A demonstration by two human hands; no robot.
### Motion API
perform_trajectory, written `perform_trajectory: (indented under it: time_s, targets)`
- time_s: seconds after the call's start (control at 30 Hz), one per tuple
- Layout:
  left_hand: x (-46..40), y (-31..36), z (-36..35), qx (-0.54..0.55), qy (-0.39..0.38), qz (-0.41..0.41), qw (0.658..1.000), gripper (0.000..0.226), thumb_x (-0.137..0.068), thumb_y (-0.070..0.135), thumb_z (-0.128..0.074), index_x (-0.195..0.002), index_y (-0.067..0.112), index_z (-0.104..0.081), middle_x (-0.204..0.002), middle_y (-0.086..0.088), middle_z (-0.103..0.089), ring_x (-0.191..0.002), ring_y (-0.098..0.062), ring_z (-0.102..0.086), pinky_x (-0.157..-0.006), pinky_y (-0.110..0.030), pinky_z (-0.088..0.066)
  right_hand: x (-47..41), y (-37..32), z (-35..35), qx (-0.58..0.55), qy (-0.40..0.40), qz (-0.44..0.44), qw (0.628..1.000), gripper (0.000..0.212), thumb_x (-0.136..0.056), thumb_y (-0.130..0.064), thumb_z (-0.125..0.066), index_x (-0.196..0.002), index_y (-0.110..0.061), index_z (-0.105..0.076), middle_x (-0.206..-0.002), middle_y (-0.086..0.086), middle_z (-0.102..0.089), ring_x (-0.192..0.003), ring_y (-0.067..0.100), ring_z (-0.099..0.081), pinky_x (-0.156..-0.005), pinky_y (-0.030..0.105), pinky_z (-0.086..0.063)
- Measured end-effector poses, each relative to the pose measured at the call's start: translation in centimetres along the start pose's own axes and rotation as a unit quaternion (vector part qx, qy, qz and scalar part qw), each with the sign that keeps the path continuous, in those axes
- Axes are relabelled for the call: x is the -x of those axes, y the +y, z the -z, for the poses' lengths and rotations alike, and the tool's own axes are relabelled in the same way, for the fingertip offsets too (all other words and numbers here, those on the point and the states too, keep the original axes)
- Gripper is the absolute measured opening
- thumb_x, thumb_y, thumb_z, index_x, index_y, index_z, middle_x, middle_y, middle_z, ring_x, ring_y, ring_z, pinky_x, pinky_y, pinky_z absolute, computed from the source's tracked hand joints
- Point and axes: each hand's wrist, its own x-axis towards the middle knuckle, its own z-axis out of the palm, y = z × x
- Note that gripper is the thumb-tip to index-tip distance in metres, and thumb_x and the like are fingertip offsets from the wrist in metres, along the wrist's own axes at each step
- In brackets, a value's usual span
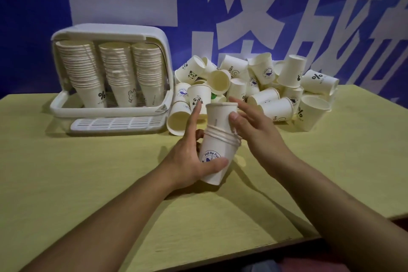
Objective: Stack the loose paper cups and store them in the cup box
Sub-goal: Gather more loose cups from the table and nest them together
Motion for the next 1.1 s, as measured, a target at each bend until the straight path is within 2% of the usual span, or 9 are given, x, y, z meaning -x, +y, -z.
perform_trajectory:
  time_s: [0.13, 0.2, 0.3, 0.4, 0.57, 0.7, 0.8, 0.93, 1.1]
  targets:
    - [-0.4, -0.1, 0.6, 0.017, 0.044, -0.013, 0.999, 0.109, -0.057, 0.063, -0.074, -0.142, 0.070, -0.006, -0.131, 0.010, -0.057, -0.103, 0.005, -0.063, -0.080, -0.016, -0.051, -2.7, 1.4, 2.3, 0.034, 0.069, -0.005, 0.997, 0.028, -0.104, -0.035, -0.044, -0.118, -0.034, -0.068, -0.112, -0.002, -0.068, -0.095, 0.013, -0.058, -0.085, 0.035, -0.051]
    - [-0.4, -0.1, 0.9, 0.021, 0.059, -0.019, 0.998, 0.100, -0.055, 0.060, -0.074, -0.137, 0.066, -0.018, -0.126, 0.008, -0.059, -0.098, 0.004, -0.064, -0.076, -0.010, -0.049, -4.9, 3.2, 4.7, 0.190, 0.119, 0.013, 0.974, 0.024, -0.099, -0.029, -0.053, -0.118, -0.031, -0.067, -0.111, -0.004, -0.068, -0.099, 0.015, -0.061, -0.087, 0.035, -0.049]
    - [-0.4, -0.1, 1.0, 0.016, 0.062, -0.016, 0.998, 0.090, -0.053, 0.062, -0.075, -0.126, 0.069, -0.022, -0.124, 0.010, -0.057, -0.101, -0.001, -0.063, -0.083, -0.020, -0.052, -7.4, 5.7, 8.4, 0.466, 0.121, 0.021, 0.876, 0.037, -0.092, -0.021, -0.059, -0.129, -0.027, -0.062, -0.134, 0.002, -0.058, -0.122, 0.026, -0.050, -0.096, 0.036, -0.041]
    - [-0.4, -0.2, 1.0, 0.011, 0.066, -0.007, 0.998, 0.083, -0.050, 0.065, -0.074, -0.114, 0.068, -0.022, -0.122, 0.015, -0.051, -0.112, -0.004, -0.057, -0.086, -0.020, -0.048, -8.6, 7.0, 10.4, 0.622, 0.073, 0.008, 0.779, 0.051, -0.091, -0.023, -0.061, -0.141, -0.029, -0.049, -0.148, -0.002, -0.047, -0.135, 0.028, -0.038, -0.102, 0.045, -0.037]
    - [-0.4, -0.2, 1.1, 0.007, 0.060, -0.008, 0.998, 0.083, -0.051, 0.064, -0.074, -0.114, 0.071, -0.020, -0.124, 0.016, -0.051, -0.113, -0.005, -0.057, -0.085, -0.020, -0.047, -9.5, 7.9, 10.9, 0.728, 0.024, 0.007, 0.685, 0.079, -0.084, -0.038, -0.070, -0.150, -0.032, -0.027, -0.151, -0.002, -0.040, -0.135, 0.028, -0.035, -0.100, 0.045, -0.031]
    - [-0.2, 0.0, 1.3, 0.010, 0.041, -0.020, 0.999, 0.092, -0.056, 0.062, -0.074, -0.132, 0.072, -0.025, -0.131, 0.014, -0.055, -0.107, -0.003, -0.062, -0.088, -0.028, -0.054, -10.0, 7.4, 10.9, 0.766, 0.022, 0.035, 0.641, 0.065, -0.081, -0.046, -0.069, -0.139, -0.032, -0.042, -0.136, 0.008, -0.040, -0.125, 0.032, -0.037, -0.099, 0.046, -0.034]
    - [0.0, 0.1, 1.2, -0.002, 0.016, -0.025, 1.000, 0.088, -0.058, 0.063, -0.074, -0.134, 0.068, -0.031, -0.128, 0.017, -0.055, -0.105, -0.006, -0.063, -0.085, -0.028, -0.056, -9.6, 6.6, 9.9, 0.721, 0.016, 0.039, 0.691, 0.073, -0.073, -0.053, -0.075, -0.135, -0.027, -0.045, -0.135, 0.007, -0.042, -0.123, 0.032, -0.038, -0.098, 0.046, -0.035]
    - [0.1, 0.0, 0.9, 0.010, -0.055, -0.013, 0.998, 0.091, -0.058, 0.061, -0.074, -0.138, 0.069, -0.032, -0.134, 0.018, -0.056, -0.110, -0.002, -0.062, -0.089, -0.024, -0.055, -6.6, 4.2, 6.7, 0.375, 0.123, 0.087, 0.915, 0.073, -0.076, -0.028, -0.080, -0.132, -0.016, -0.035, -0.124, 0.002, -0.051, -0.105, 0.024, -0.051, -0.085, 0.038, -0.044]
    - [0.0, -0.4, 0.4, 0.021, -0.090, 0.002, 0.996, 0.101, -0.062, 0.062, -0.075, -0.146, 0.066, -0.021, -0.145, 0.018, -0.050, -0.128, 0.002, -0.051, -0.110, -0.035, -0.045, -2.3, 1.4, 2.1, 0.041, 0.045, 0.069, 0.996, 0.045, -0.086, -0.007, -0.069, -0.120, -0.028, -0.048, -0.106, -0.004, -0.054, -0.081, 0.011, -0.067, -0.070, 0.036, -0.061]
